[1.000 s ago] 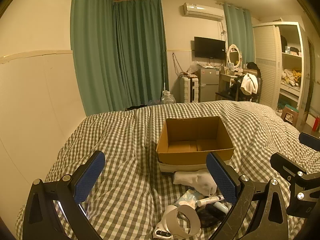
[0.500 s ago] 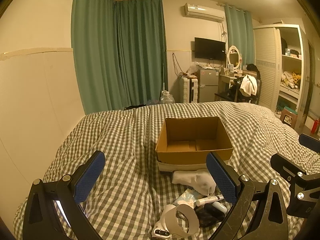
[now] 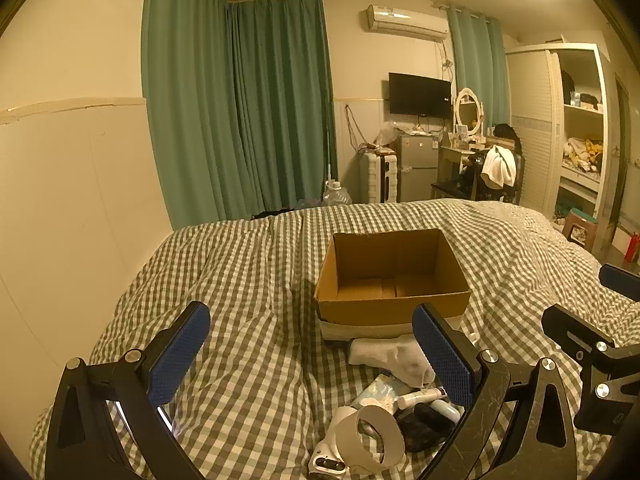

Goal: Organize objects

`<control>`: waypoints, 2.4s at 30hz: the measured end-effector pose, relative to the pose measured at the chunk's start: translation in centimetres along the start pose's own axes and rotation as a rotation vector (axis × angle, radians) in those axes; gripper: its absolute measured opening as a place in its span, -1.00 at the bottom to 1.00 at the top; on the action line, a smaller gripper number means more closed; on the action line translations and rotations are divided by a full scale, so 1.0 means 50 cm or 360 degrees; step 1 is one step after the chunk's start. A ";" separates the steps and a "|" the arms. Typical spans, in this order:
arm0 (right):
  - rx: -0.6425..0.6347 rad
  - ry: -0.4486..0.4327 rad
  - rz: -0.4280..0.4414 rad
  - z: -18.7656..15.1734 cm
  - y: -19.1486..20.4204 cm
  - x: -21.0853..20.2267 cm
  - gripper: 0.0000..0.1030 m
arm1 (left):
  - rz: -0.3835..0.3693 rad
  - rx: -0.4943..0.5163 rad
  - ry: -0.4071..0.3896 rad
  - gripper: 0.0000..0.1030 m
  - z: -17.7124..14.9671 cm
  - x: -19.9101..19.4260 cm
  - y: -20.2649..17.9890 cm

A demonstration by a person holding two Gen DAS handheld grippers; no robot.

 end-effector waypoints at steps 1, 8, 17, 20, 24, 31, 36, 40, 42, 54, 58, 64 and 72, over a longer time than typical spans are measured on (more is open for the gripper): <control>-0.0001 0.0002 0.0002 -0.001 0.001 0.000 0.99 | 0.0000 0.0001 0.0005 1.00 -0.002 0.001 0.000; -0.0021 0.0031 0.0010 -0.012 0.014 0.017 0.99 | 0.0002 -0.0012 0.0029 1.00 -0.011 0.013 0.009; -0.0043 0.0042 0.0008 -0.008 0.023 0.033 0.99 | -0.0008 0.0018 0.0049 1.00 -0.013 0.032 0.017; -0.0059 0.0062 0.0013 -0.012 0.024 0.046 0.99 | 0.0008 0.0052 0.0112 1.00 -0.030 0.056 0.015; -0.0054 0.0128 0.0007 -0.028 0.018 0.077 0.99 | -0.0010 0.0093 0.0230 1.00 -0.077 0.096 0.013; -0.0020 0.0283 0.0000 -0.078 0.009 0.163 0.99 | -0.0119 0.0108 0.0467 0.99 -0.173 0.168 -0.010; -0.0031 0.0460 0.0050 -0.108 0.014 0.269 0.99 | -0.0189 0.0176 0.0661 0.74 -0.229 0.220 -0.044; 0.0008 0.0668 0.0156 -0.141 0.031 0.372 0.90 | -0.0230 0.0227 0.0738 0.49 -0.264 0.248 -0.063; 0.0038 0.0741 0.0219 -0.157 0.047 0.410 0.75 | -0.0264 0.0223 0.0784 0.27 -0.279 0.263 -0.066; 0.0131 0.0724 0.0248 -0.191 0.043 0.411 0.00 | -0.0339 0.0280 0.0750 -0.57 -0.279 0.252 -0.083; 0.0162 0.0642 0.0229 -0.185 0.026 0.362 -0.06 | -0.0316 0.0266 0.0694 -0.64 -0.254 0.221 -0.067; 0.0167 0.0515 0.0190 -0.173 0.014 0.277 -0.09 | -0.0305 0.0251 0.0536 -0.66 -0.196 0.147 -0.051; 0.0078 0.0327 0.0193 -0.112 0.034 0.163 -0.10 | -0.0307 0.0221 0.0410 -0.67 -0.133 0.065 -0.037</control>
Point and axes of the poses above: each gripper's, at about its wrist camera, not at the fingertips, and x roughly the way its jaws point, y to its left, z to its top, the point moved 6 cm from there along x, roughly the way its jaws point, and after that the axes turned 3 degrees about x, right-handed, at the moved point
